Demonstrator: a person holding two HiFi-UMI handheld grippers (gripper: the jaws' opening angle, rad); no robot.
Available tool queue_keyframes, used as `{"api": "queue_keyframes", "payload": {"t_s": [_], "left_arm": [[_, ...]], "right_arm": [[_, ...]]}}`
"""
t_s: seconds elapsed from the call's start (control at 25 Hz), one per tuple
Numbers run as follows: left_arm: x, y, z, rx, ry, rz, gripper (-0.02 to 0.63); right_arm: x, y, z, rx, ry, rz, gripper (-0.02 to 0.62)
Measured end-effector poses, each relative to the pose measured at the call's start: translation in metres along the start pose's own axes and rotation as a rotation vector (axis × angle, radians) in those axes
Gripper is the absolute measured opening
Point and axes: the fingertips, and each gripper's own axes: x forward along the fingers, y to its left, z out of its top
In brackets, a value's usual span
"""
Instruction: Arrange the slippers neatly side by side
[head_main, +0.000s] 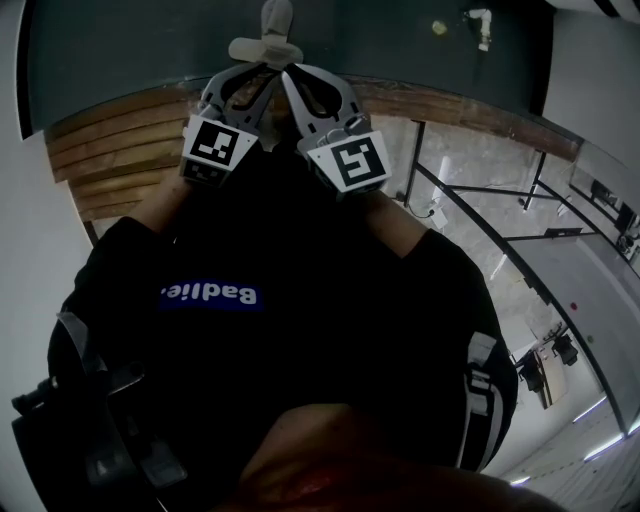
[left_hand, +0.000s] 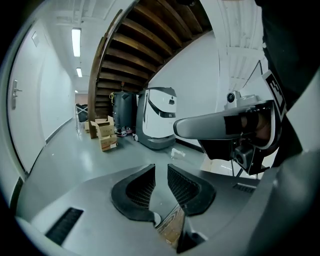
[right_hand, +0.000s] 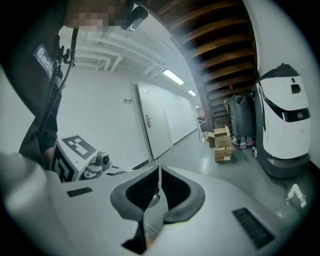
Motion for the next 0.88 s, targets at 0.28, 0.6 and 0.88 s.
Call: {"api": "queue_keyframes", "payload": {"t_s": [0.28, 0.6, 0.88], "left_arm": [[0.03, 0.014, -0.032, 0.041, 0.072, -0.048, 0.054], [0.085, 0.015, -0.117, 0.171, 0.257, -0.137, 0.083], [0.117, 0.024, -0.152, 0.317, 0.362, -0.168, 0.083]], "right_arm": [[0.009, -0.015, -0.02, 0.041, 0.023, -0.071, 0.0], [0.008, -0.035, -0.06, 0.09, 0.039, -0.11, 0.0], [0.001, -0.042, -0.053, 0.095, 0.041, -0.122, 0.0]]}}
